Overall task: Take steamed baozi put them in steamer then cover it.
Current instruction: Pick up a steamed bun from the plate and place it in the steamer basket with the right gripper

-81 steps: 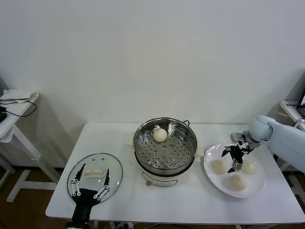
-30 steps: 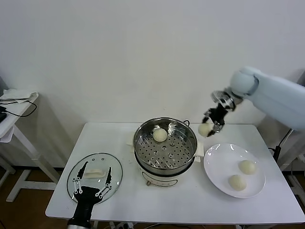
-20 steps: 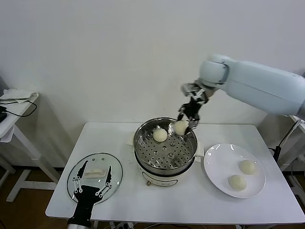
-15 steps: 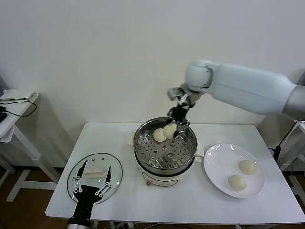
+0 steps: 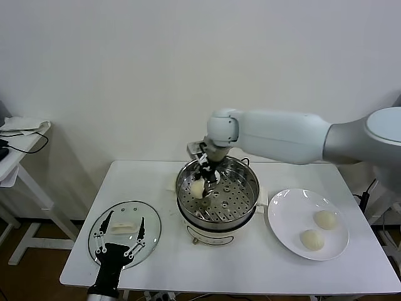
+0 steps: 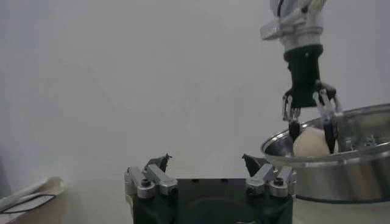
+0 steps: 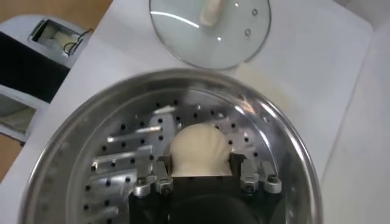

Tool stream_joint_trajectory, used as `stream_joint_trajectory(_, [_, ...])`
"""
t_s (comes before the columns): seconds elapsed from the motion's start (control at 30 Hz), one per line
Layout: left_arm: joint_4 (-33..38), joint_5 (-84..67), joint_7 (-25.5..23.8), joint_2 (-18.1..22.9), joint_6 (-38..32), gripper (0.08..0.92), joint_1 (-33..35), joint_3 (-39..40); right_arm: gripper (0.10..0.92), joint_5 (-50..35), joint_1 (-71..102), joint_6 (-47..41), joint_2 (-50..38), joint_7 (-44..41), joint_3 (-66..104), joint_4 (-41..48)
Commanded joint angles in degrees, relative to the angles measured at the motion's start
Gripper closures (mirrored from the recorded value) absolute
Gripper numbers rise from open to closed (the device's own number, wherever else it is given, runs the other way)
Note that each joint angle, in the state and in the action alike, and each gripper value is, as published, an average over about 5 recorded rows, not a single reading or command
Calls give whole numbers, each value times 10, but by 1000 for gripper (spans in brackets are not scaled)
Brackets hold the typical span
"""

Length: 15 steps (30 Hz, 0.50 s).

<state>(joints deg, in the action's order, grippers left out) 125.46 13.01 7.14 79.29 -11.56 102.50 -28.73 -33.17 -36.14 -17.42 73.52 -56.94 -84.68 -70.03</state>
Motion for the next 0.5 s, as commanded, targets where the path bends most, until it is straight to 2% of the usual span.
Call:
stream_joint_trajectory(0.03, [0, 0, 0, 1, -1, 177, 0, 0, 407, -9, 25, -14, 37, 45, -10, 11])
stream_joint_trajectory(0.3, [1, 0, 1, 1, -3, 177, 2, -2, 395, -8, 33, -12, 46, 49, -9, 22])
stream_joint_trajectory(0.4, [2, 0, 1, 1, -4, 177, 3, -3, 347, -4, 33, -12, 44, 46, -9, 21])
stream_joint_trajectory(0.5, [3, 0, 1, 1, -4, 177, 3, -3, 266, -1, 29, -12, 37, 39, -7, 17])
